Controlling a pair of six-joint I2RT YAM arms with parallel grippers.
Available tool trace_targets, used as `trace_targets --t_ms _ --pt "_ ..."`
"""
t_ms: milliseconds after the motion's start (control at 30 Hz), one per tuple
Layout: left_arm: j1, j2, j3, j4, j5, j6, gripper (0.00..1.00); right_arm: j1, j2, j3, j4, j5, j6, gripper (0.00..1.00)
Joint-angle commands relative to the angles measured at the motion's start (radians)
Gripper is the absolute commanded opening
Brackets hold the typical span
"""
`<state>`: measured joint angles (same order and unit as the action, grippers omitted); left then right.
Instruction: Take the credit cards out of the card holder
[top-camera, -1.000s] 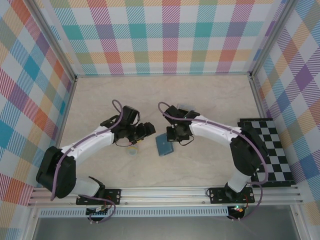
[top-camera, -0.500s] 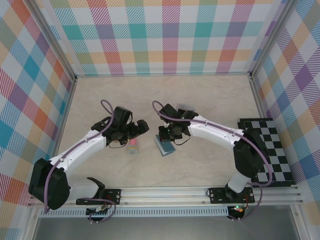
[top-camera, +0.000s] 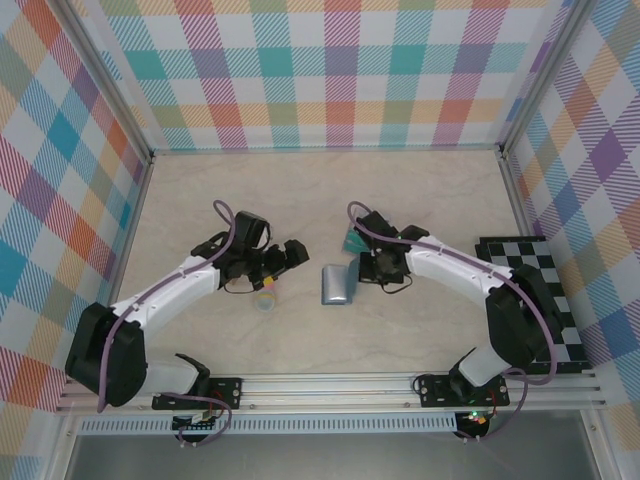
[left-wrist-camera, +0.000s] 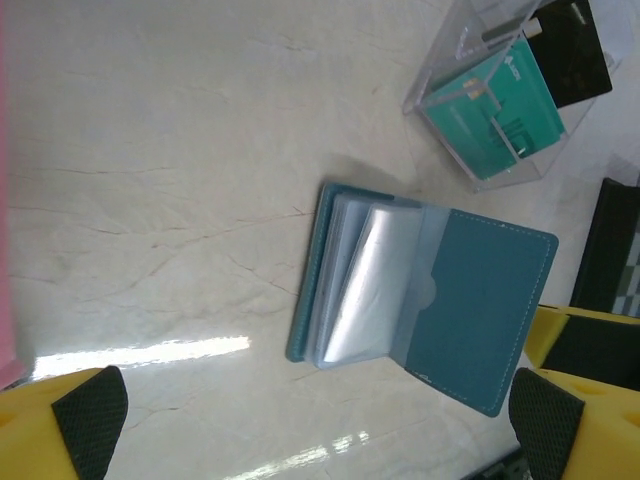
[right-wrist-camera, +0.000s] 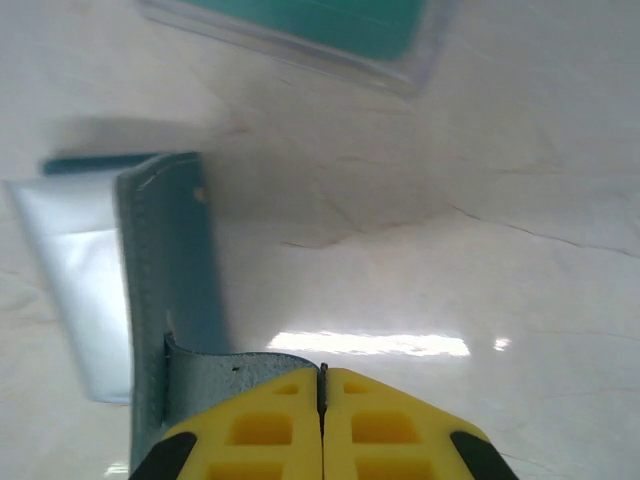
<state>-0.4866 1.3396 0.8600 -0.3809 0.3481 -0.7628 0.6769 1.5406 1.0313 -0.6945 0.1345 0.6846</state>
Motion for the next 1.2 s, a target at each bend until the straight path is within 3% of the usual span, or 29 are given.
trace_targets --t_ms 0,133,333,400,600,700,767,1167 --pt "-0.013 0.046 -0.003 0.087 0.109 -0.003 1.0 -0.037 -0.017 -0.059 -0.009 -0.01 0.012 0.01" --pt "-0.051 0.112 0.006 0.165 0.153 -0.022 0.99 -0.075 0.006 -0.086 0.014 -0.013 -0.005 0.01" --pt "-0.106 0.223 0.027 0.271 0.218 -0.056 0.78 -0.105 0.063 -0.078 0.038 -0.007 -0.041 0.01" --pt "-0.117 0.247 0.038 0.285 0.229 -0.062 0.75 -0.106 0.068 -0.07 0.044 -0.007 -0.051 0.01" --pt "-0.136 0.264 0.075 0.257 0.187 -0.049 0.6 -0.109 0.08 -0.051 0.052 -0.011 -0.066 0.01" --pt "-0.135 0.251 0.087 0.205 0.11 -0.038 0.51 -0.108 0.093 -0.047 0.052 -0.016 -0.067 0.01" --pt "-0.136 0.235 0.094 0.202 0.087 -0.034 0.49 -0.108 0.095 -0.047 0.056 -0.021 -0.067 0.01" --pt "-0.17 0.345 0.184 0.185 0.212 0.014 0.54 -0.109 0.122 -0.035 0.071 -0.053 -0.07 0.01"
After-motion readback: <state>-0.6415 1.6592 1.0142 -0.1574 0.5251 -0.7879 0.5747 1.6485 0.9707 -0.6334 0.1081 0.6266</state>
